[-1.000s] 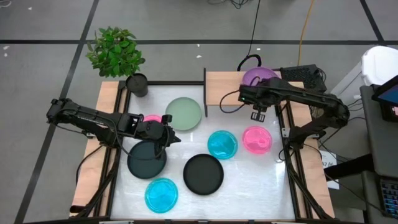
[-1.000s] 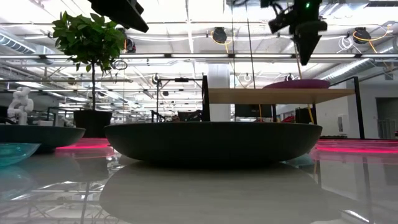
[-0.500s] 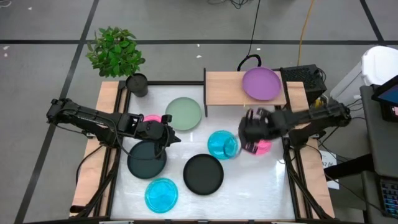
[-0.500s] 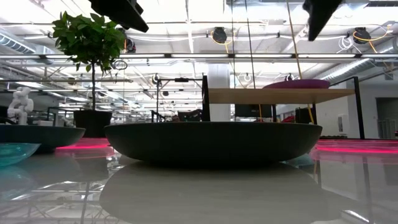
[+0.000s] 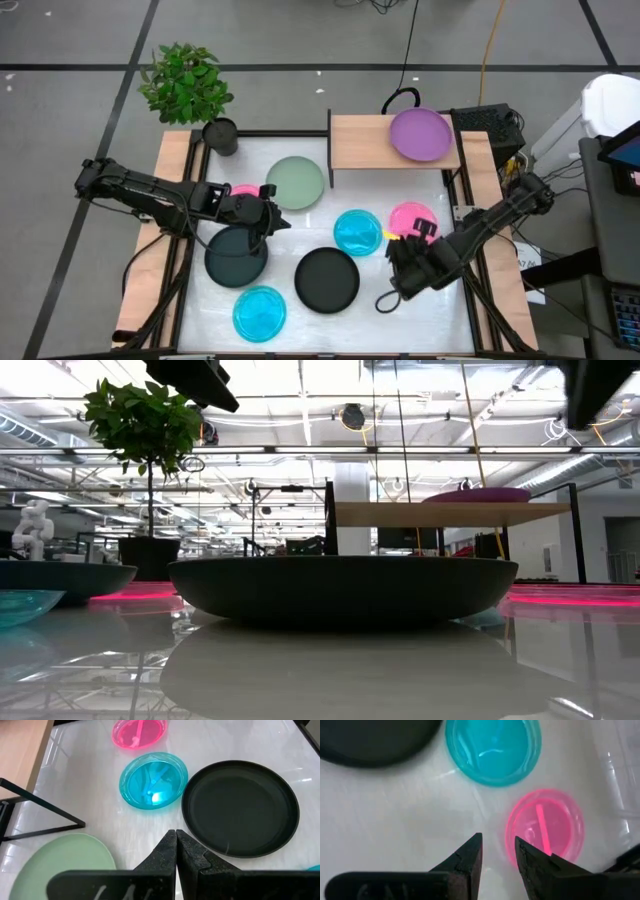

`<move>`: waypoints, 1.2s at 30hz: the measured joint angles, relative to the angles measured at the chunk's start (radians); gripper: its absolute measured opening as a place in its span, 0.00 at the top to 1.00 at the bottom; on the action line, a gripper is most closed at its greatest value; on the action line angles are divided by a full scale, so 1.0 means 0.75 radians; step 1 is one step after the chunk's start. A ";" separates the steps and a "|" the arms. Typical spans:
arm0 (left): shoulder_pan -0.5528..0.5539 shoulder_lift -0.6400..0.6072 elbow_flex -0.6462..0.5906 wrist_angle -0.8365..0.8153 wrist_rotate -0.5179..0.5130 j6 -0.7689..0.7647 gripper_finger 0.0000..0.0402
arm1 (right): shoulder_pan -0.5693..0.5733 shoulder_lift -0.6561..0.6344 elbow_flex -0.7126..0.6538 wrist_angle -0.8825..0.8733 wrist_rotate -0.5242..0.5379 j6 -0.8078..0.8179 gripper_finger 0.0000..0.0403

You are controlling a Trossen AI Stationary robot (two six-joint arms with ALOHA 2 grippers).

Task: Place and stack plates onto a shelf
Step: Put the bottom pink plate on the shelf

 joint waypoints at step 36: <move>-0.037 0.007 -0.259 0.072 0.001 -0.187 0.99 | 0.090 0.001 -0.660 0.502 0.143 -0.105 0.54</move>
